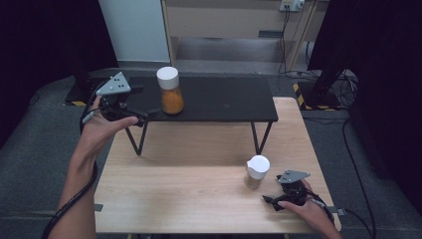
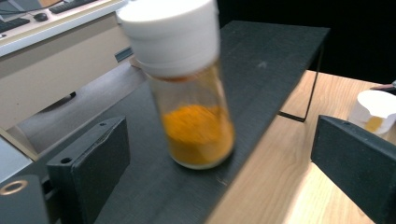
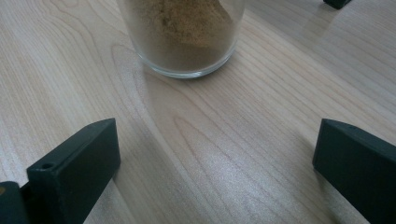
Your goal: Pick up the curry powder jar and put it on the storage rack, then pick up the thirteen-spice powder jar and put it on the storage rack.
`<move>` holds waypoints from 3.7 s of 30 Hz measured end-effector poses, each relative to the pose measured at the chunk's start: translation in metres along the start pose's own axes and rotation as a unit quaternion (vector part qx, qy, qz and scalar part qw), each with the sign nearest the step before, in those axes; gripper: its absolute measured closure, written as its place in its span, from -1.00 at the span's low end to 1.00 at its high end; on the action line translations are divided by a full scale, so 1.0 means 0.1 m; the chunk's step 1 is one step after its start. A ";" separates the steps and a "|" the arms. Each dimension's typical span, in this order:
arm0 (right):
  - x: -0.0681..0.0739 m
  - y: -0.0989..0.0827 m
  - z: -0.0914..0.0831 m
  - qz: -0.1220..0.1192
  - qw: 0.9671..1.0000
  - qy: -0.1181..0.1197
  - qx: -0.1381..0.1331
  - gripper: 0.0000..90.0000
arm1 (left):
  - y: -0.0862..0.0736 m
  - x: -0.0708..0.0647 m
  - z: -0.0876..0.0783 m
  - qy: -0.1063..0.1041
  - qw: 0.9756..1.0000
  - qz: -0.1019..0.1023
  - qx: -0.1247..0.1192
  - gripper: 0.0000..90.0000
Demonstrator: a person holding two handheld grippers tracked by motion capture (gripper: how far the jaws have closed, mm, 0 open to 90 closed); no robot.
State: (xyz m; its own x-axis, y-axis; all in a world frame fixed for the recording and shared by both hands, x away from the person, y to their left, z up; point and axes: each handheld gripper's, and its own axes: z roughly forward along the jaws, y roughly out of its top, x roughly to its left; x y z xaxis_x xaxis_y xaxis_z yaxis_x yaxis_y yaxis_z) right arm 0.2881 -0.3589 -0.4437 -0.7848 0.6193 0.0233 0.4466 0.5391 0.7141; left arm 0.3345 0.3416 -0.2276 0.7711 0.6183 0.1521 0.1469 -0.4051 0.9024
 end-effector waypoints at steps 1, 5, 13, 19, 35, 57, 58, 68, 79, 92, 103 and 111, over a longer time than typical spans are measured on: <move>0.00 0.00 0.00 0.000 1.000 0.000 0.000 -0.97 | -0.03 -0.06 0.00 0.001 1.000 0.002 0.001 -0.92; 0.00 0.00 0.00 0.000 1.000 0.000 0.000 -0.97 | -0.20 -0.28 0.04 -0.003 1.000 0.009 0.003 -0.93; 0.00 0.00 0.00 0.000 1.000 0.000 0.000 -0.97 | -0.54 -0.73 0.30 -0.019 0.999 0.005 0.036 -0.93; 0.00 0.00 0.00 0.000 1.000 0.000 0.000 -0.97 | -0.79 -0.94 0.55 -0.039 0.997 -0.010 0.059 -0.93; 0.01 0.00 0.00 0.001 1.000 -0.001 0.000 -0.97 | -1.31 -1.22 1.13 -0.044 0.983 -0.050 0.170 -0.91; 0.01 0.00 0.00 0.001 1.000 -0.001 0.001 -0.97 | -1.51 -1.30 1.39 -0.044 0.979 -0.070 0.188 -1.00; 0.01 0.00 0.00 0.001 1.000 -0.001 0.001 -0.97 | -1.51 -1.30 1.39 -0.044 0.979 -0.070 0.188 -1.00; 0.01 0.00 0.00 0.001 1.000 -0.001 0.001 -0.97 | -1.51 -1.30 1.39 -0.044 0.979 -0.071 0.188 -1.00; 0.01 0.00 0.00 0.001 1.000 -0.001 0.001 -0.97 | -1.51 -1.30 1.39 -0.044 0.979 -0.071 0.188 -1.00; 0.02 0.00 0.00 0.003 1.000 -0.003 0.001 -0.97 | -1.51 -1.30 1.39 -0.044 0.979 -0.071 0.188 -1.00; 0.01 -0.01 -0.01 0.006 1.000 0.002 -0.012 -0.89 | -1.51 -1.30 1.39 -0.046 0.979 -0.070 0.188 -1.00; 0.01 0.00 -0.07 0.010 1.000 0.010 -0.028 -0.88 | -1.51 -1.30 1.39 -0.046 0.979 -0.070 0.188 -1.00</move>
State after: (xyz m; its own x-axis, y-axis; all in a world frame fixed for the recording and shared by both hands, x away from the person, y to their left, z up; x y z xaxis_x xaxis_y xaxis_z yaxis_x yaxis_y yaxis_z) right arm 0.2846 -0.3624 -0.4394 -0.7845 0.6181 0.0505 0.4372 0.4934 0.7520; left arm 0.2983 0.2295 -0.4398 0.7767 0.6297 -0.0150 0.4594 -0.5500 0.6975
